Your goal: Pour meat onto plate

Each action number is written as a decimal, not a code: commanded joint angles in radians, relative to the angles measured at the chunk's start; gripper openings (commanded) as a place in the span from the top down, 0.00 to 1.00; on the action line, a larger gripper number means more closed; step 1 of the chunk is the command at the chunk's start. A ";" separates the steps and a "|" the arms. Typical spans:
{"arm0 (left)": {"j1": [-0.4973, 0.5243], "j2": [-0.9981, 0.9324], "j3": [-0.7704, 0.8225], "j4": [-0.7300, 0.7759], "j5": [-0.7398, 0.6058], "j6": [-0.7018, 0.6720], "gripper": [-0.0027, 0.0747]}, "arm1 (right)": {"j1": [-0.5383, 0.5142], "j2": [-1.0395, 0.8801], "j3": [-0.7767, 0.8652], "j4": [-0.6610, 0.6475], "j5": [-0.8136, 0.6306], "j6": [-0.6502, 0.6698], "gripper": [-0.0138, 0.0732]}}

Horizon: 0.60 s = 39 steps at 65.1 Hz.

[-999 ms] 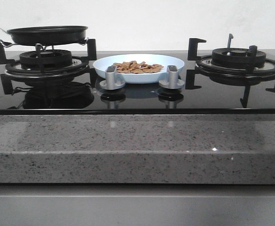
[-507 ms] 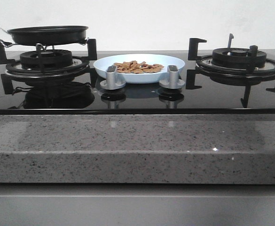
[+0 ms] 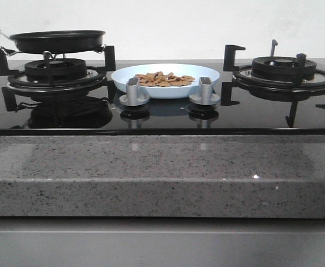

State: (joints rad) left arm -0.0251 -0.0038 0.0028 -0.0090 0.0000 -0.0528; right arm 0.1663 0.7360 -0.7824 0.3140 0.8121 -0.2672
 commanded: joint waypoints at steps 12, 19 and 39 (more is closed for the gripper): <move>0.002 -0.018 0.007 -0.009 -0.085 0.000 0.99 | -0.069 -0.332 0.328 -0.019 -0.548 -0.008 0.92; 0.002 -0.018 0.007 -0.009 -0.085 0.000 0.99 | -0.095 -0.474 0.492 -0.014 -0.672 -0.008 0.92; 0.002 -0.018 0.007 -0.009 -0.085 0.000 0.99 | -0.151 -0.717 0.731 -0.005 -0.743 -0.007 0.92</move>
State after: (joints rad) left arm -0.0251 -0.0038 0.0028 -0.0090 0.0000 -0.0528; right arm 0.0155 0.0466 -0.0538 0.2979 0.1797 -0.2672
